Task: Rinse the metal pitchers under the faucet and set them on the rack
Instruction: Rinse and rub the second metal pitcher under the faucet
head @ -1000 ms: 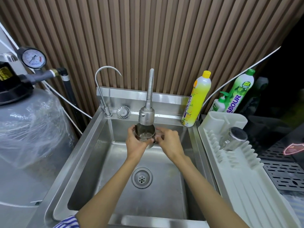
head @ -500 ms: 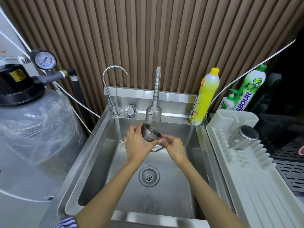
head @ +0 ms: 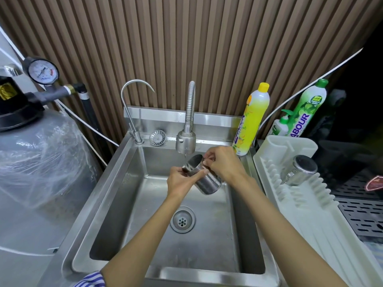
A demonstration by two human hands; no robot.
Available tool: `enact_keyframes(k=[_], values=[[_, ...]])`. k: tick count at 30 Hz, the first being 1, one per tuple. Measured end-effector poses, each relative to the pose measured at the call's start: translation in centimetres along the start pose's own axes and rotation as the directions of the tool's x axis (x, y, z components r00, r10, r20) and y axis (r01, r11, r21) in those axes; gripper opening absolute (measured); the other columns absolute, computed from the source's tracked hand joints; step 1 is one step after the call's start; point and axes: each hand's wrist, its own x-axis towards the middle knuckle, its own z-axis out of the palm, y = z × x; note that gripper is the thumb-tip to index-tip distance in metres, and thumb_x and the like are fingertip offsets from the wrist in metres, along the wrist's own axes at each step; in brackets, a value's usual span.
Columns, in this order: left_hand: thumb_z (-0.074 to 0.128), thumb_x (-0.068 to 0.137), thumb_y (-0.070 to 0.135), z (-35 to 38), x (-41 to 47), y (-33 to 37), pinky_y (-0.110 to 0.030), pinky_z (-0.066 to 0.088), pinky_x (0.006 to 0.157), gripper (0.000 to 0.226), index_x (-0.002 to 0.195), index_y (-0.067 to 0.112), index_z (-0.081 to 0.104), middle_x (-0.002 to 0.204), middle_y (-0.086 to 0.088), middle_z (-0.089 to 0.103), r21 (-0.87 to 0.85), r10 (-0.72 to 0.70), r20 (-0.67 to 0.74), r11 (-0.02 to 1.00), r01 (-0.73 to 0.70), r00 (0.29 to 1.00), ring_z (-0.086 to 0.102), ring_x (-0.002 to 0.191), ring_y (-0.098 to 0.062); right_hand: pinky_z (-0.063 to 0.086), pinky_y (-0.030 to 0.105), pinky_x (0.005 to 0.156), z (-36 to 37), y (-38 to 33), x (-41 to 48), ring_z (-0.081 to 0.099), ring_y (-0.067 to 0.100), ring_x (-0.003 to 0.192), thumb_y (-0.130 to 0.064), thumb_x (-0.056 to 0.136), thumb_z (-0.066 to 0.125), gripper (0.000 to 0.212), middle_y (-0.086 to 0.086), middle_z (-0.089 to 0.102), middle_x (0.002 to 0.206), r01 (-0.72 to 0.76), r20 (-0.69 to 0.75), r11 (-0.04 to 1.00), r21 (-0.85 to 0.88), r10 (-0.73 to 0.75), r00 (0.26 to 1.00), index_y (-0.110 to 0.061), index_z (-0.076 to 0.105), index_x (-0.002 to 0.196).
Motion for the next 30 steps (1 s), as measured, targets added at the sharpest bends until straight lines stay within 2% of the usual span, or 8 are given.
enact_keyframes(k=[5, 11, 16, 18, 21, 23, 27, 30], values=[[0.091, 0.040, 0.041, 0.6, 1.1, 0.4, -0.021, 0.044, 0.071, 0.071, 0.091, 0.023, 0.044, 0.100, -0.003, 0.065, -0.096, -0.002, 0.014, 0.995, 0.003, 1.000, 0.060, 0.093, -0.014, 0.053, 0.033, 0.084, -0.3, -0.8, 0.7, 0.065, 0.026, 0.095, -0.007, 0.085, 0.058, 0.028, 0.012, 0.071, 0.102, 0.095, -0.013, 0.994, -0.061, -0.096, 0.995, -0.010, 0.067, 0.111], [0.092, 0.046, 0.018, 0.6, 1.5, 1.2, -0.022, 0.041, 0.082, 0.079, 0.105, 0.018, 0.038, 0.102, 0.002, 0.056, -0.078, 0.134, -0.166, 0.986, -0.148, 0.977, 0.056, 0.097, -0.017, 0.048, 0.026, 0.088, 1.1, 0.6, 1.1, 0.062, 0.020, 0.100, -0.002, 0.084, 0.058, 0.040, 0.008, 0.068, 0.110, 0.135, 0.002, 0.989, 0.064, -0.135, 0.991, -0.013, 0.060, 0.123], [0.087, 0.049, 0.001, -0.2, 1.2, 1.4, -0.022, 0.042, 0.089, 0.084, 0.119, 0.013, 0.044, 0.117, -0.004, 0.054, -0.018, 0.304, -0.219, 0.949, -0.315, 0.927, 0.056, 0.104, -0.019, 0.037, -0.004, 0.075, 3.2, 1.7, 0.4, 0.057, 0.006, 0.088, 0.003, 0.082, 0.061, 0.044, 0.007, 0.068, 0.108, 0.028, -0.031, 0.931, 0.363, -0.018, 0.999, -0.013, 0.060, 0.123], [0.088, 0.049, 0.003, -0.5, 1.0, 1.4, -0.022, 0.041, 0.092, 0.087, 0.124, 0.011, 0.045, 0.118, -0.002, 0.050, 0.044, 0.376, -0.208, 0.926, -0.375, 0.903, 0.054, 0.106, -0.017, 0.039, -0.003, 0.078, 4.0, 1.8, -0.1, 0.059, 0.007, 0.089, 0.004, 0.080, 0.063, 0.045, 0.009, 0.068, 0.107, -0.046, -0.011, 0.854, 0.519, 0.061, 0.998, -0.013, 0.061, 0.122], [0.089, 0.048, 0.010, -1.0, 0.7, 1.4, -0.012, 0.035, 0.087, 0.087, 0.125, 0.012, 0.047, 0.110, 0.006, 0.041, 0.159, 0.473, -0.178, 0.879, -0.449, 0.863, 0.051, 0.105, -0.016, 0.047, 0.022, 0.096, 4.7, 1.8, -0.9, 0.062, 0.018, 0.103, 0.002, 0.081, 0.065, 0.046, 0.015, 0.067, 0.112, -0.125, 0.063, 0.720, 0.682, 0.112, 0.992, -0.010, 0.058, 0.125], [0.089, 0.048, 0.019, -1.3, 0.5, 1.5, -0.020, 0.038, 0.091, 0.087, 0.125, 0.013, 0.048, 0.108, 0.007, 0.040, 0.247, 0.511, -0.158, 0.849, -0.468, 0.845, 0.051, 0.106, -0.019, 0.047, 0.029, 0.098, 5.1, 1.9, -1.3, 0.063, 0.019, 0.103, 0.000, 0.082, 0.064, 0.045, 0.014, 0.068, 0.112, -0.152, 0.085, 0.672, 0.725, 0.131, 0.988, -0.008, 0.057, 0.126], [0.088, 0.045, 0.042, -1.7, 0.2, 1.6, -0.038, 0.045, 0.091, 0.086, 0.117, 0.014, 0.051, 0.109, 0.000, 0.044, 0.389, 0.502, -0.133, 0.820, -0.421, 0.855, 0.050, 0.106, -0.022, 0.049, 0.016, 0.081, 5.6, 2.1, -1.7, 0.063, -0.005, 0.077, -0.007, 0.084, 0.064, 0.036, 0.000, 0.070, 0.092, -0.162, 0.067, 0.699, 0.696, 0.161, 0.985, -0.010, 0.062, 0.120], [0.085, 0.043, 0.055, -1.9, -0.2, 1.5, -0.035, 0.047, 0.086, 0.086, 0.109, 0.014, 0.050, 0.106, 0.000, 0.045, 0.397, 0.444, -0.154, 0.846, -0.356, 0.883, 0.049, 0.105, -0.020, 0.052, 0.024, 0.086, 5.4, 2.1, -1.8, 0.064, 0.003, 0.079, -0.005, 0.085, 0.063, 0.026, 0.001, 0.070, 0.090, -0.150, 0.025, 0.748, 0.646, 0.176, 0.984, -0.006, 0.067, 0.111]])
